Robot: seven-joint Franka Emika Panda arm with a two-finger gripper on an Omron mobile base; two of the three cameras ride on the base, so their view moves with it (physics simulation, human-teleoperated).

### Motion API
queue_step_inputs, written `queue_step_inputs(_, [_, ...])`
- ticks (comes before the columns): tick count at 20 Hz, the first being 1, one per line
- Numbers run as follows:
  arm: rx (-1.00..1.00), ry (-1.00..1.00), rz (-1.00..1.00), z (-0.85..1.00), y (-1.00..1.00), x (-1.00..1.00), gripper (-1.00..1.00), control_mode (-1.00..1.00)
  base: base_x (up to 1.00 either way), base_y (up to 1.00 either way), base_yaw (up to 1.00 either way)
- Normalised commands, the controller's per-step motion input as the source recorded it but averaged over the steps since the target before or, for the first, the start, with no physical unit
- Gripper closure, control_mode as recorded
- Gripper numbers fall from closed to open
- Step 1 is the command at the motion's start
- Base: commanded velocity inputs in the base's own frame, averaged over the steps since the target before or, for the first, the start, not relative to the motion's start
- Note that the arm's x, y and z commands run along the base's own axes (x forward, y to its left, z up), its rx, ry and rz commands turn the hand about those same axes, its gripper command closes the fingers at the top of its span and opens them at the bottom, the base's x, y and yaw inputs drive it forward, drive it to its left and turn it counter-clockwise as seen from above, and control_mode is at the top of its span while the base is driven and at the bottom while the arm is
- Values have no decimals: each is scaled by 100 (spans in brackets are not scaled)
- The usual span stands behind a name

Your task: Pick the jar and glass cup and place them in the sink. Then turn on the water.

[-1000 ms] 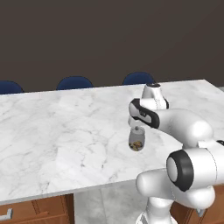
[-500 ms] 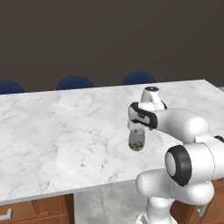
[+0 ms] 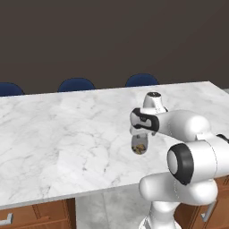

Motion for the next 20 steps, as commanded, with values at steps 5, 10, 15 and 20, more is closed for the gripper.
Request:
queue_step_inputs(5, [0, 0, 0, -19, 0, 1, -100, -100, 0, 0, 0])
queue_step_inputs(10, [0, 0, 0, -15, 0, 0, -100, -100, 0, 0, 0])
queue_step_inputs(15, [0, 0, 0, -4, 0, 0, -100, -100, 0, 0, 0])
queue_step_inputs(20, [0, 0, 0, 0, 0, 0, -100, -100, 0, 0, 0])
